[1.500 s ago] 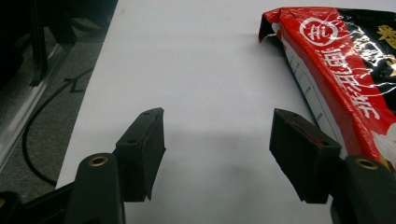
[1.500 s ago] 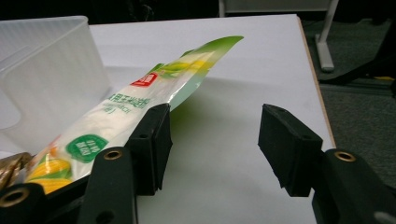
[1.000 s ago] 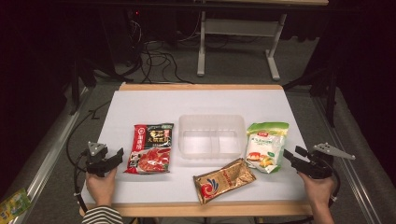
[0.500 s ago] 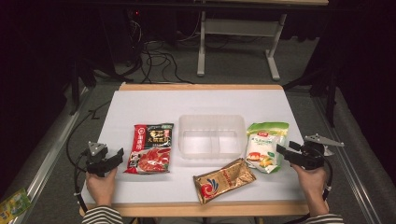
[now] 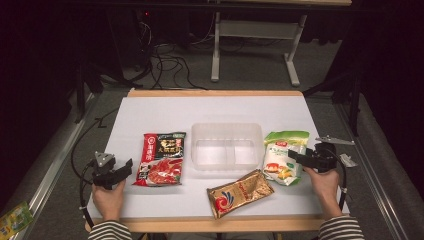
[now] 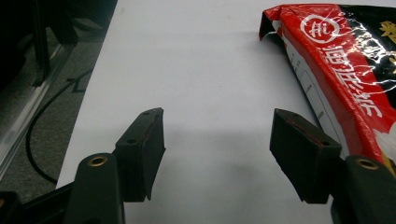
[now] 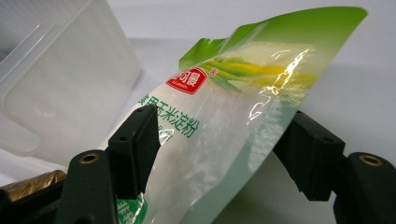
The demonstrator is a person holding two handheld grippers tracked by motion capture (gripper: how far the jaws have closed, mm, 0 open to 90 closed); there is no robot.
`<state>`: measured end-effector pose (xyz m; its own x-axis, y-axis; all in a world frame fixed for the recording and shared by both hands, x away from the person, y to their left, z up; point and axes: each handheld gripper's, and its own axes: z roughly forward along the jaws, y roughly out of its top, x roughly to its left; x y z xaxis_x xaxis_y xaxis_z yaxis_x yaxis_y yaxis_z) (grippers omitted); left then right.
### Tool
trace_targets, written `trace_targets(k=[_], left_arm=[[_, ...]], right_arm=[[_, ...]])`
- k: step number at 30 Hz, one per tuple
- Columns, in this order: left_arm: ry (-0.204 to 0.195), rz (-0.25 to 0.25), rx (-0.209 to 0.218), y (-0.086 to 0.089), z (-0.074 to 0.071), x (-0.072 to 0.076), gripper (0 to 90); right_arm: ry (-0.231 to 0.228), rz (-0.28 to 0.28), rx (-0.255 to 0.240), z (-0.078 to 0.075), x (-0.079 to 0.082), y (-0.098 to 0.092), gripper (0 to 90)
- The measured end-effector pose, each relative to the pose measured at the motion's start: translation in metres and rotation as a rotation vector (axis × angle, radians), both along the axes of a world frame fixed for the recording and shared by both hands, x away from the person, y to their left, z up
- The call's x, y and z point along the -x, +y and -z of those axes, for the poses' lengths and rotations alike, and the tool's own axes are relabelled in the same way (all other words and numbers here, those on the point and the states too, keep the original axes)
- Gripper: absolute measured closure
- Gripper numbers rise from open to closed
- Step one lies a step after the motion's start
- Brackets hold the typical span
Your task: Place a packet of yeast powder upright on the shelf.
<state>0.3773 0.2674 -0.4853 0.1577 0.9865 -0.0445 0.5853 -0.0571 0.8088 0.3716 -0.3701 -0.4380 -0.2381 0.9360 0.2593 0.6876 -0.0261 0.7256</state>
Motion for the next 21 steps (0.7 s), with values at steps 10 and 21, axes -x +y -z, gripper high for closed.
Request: trace_targets(k=[10, 21], left_arm=[[-0.004, -0.002, 0.001, 0.000, 0.000, 0.000, 35.8], [-0.004, -0.003, -0.005, -0.001, 0.000, 0.000, 35.9]], right_arm=[[0.051, -0.017, -0.017, 0.009, -0.014, 0.008, 34.1], [0.093, -0.113, -0.081, 0.013, -0.017, 0.011, 66.4]])
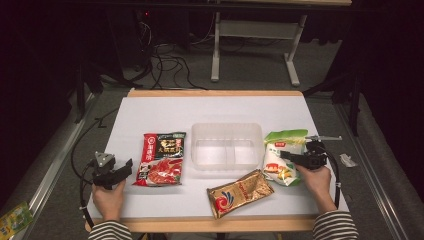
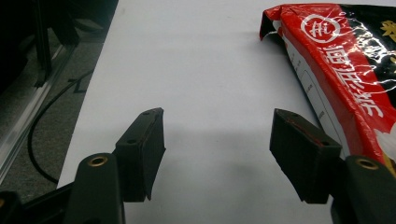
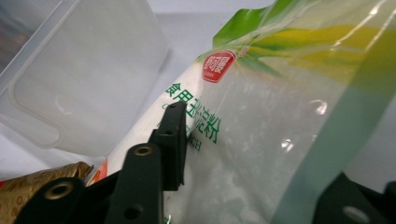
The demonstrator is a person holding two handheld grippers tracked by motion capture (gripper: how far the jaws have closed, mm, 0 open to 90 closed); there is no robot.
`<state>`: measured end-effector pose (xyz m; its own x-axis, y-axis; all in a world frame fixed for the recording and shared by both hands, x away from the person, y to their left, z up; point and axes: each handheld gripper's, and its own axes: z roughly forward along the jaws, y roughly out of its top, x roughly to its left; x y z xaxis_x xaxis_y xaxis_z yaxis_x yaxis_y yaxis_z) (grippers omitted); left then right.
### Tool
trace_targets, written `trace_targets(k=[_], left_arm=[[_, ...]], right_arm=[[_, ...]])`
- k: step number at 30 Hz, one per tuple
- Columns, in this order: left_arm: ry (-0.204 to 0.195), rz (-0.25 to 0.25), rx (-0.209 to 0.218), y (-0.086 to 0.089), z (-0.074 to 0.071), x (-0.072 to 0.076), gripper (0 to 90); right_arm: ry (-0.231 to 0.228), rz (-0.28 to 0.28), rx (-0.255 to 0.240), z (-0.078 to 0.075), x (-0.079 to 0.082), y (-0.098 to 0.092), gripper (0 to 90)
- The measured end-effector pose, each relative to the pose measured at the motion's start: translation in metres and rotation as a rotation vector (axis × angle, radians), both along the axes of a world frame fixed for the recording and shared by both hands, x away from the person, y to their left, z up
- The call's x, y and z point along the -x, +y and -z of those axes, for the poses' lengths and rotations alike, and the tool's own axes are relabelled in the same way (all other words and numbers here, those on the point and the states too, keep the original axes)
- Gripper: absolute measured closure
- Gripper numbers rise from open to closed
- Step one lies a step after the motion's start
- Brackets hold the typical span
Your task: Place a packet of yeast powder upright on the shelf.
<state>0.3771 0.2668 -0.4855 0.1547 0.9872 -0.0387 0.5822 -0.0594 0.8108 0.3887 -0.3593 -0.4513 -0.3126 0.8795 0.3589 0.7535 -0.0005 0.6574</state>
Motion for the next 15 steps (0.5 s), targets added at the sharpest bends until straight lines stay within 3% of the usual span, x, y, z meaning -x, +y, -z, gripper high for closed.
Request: trace_targets(k=[7, 15], left_arm=[[0.002, -0.002, 0.000, -0.0002, 0.0002, -0.0005, 35.9], [0.002, 0.003, -0.010, -0.0009, -0.0002, 0.0001, 36.0]], right_arm=[[-0.009, -0.014, 0.026, -0.0025, 0.0026, 0.0033, 77.3], [-0.038, -0.008, 0.021, -0.0050, 0.0083, 0.0056, 83.0]])
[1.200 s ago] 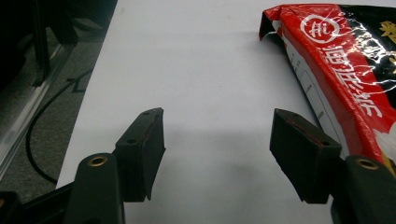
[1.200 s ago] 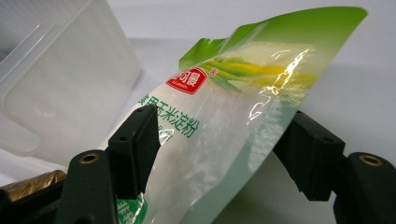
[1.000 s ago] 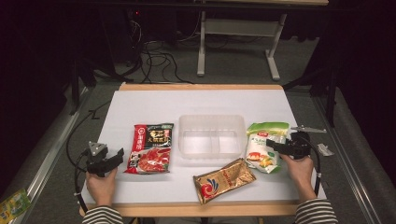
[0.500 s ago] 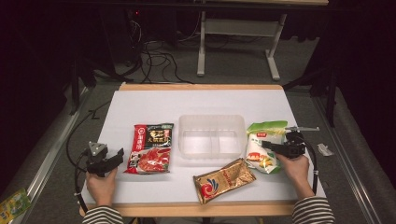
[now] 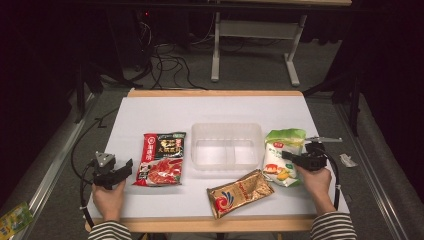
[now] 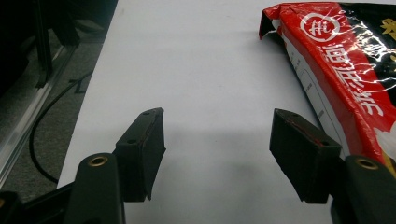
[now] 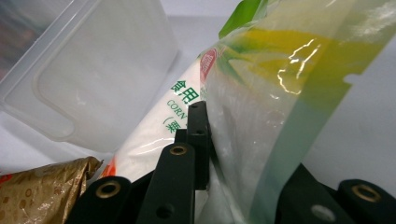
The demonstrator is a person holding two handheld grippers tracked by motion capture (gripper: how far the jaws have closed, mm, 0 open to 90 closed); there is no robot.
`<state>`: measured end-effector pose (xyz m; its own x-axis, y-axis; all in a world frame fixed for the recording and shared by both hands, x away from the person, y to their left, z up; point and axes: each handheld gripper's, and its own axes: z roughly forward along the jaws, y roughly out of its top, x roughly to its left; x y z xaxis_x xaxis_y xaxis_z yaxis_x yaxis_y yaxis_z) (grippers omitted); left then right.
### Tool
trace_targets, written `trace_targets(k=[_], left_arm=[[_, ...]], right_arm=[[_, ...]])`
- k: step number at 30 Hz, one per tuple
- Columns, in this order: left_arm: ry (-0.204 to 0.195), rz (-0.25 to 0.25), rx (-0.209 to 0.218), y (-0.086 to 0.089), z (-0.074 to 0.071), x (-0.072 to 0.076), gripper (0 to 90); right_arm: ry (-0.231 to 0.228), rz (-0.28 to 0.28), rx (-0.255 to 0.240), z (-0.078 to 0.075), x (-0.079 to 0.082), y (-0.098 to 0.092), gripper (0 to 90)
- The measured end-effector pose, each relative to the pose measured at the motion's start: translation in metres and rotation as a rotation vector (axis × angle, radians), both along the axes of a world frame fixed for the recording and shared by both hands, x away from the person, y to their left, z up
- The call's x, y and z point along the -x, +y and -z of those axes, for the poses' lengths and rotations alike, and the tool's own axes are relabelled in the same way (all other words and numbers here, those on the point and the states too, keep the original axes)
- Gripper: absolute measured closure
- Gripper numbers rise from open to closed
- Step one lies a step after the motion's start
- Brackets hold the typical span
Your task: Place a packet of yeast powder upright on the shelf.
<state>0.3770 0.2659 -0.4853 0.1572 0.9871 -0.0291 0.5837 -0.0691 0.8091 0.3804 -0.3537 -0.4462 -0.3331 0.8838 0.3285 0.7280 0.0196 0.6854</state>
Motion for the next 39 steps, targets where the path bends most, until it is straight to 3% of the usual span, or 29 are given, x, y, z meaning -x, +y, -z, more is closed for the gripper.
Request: trace_targets(k=[12, 22, 39], left_arm=[[0.002, -0.001, 0.012, 0.001, 0.000, 0.000, 37.2], [-0.007, -0.001, 0.010, 0.001, 0.000, 0.001, 37.1], [-0.008, -0.002, 0.013, 0.001, 0.000, 0.001, 36.6]], right_arm=[[-0.097, -0.006, -0.019, -0.012, 0.011, 0.005, 86.1], [-0.124, -0.004, -0.024, -0.020, 0.016, 0.008, 86.5], [-0.184, 0.009, -0.030, -0.033, 0.028, -0.003, 86.9]])
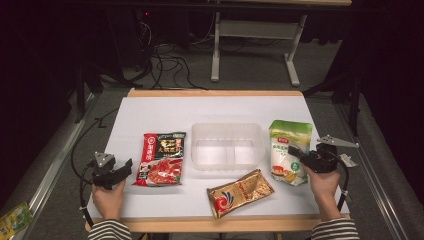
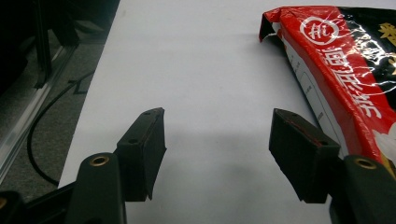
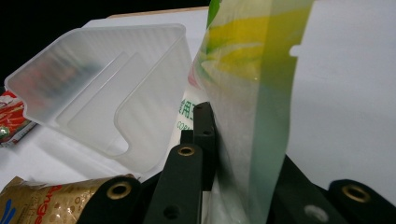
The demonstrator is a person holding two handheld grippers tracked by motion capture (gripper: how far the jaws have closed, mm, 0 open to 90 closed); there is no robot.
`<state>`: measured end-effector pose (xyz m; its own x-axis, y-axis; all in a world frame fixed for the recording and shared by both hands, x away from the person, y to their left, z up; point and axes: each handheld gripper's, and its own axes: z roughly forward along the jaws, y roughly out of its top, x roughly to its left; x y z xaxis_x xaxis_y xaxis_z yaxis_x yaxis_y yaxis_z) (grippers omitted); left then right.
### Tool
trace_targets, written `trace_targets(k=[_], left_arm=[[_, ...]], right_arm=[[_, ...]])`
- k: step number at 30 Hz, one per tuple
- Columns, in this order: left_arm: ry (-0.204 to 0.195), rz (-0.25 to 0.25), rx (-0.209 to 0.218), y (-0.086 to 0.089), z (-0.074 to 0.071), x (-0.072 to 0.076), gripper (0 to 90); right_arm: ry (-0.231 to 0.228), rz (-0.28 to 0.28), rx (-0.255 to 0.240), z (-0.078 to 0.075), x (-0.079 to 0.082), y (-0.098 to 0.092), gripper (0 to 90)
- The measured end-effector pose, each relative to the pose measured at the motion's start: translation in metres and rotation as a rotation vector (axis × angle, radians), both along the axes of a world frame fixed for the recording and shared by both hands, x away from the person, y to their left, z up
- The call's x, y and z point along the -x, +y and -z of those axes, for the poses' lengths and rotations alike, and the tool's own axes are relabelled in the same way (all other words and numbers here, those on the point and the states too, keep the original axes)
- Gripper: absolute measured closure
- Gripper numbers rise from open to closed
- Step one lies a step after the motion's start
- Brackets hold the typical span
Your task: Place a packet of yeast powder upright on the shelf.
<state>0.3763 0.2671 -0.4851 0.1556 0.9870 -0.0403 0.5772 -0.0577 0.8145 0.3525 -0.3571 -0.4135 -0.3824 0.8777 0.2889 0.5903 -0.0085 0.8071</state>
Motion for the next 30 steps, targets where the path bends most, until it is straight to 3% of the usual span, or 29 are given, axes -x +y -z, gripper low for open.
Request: trace_targets(k=[16, 30], left_arm=[[-0.005, 0.003, 0.001, 0.000, 0.000, 0.001, 36.3], [-0.006, 0.004, 0.007, 0.001, 0.000, 0.001, 36.1]], right_arm=[[-0.056, -0.025, 0.034, -0.026, 0.006, -0.001, 87.3], [-0.095, -0.052, 0.017, -0.050, 0.005, 0.005, 87.3]])
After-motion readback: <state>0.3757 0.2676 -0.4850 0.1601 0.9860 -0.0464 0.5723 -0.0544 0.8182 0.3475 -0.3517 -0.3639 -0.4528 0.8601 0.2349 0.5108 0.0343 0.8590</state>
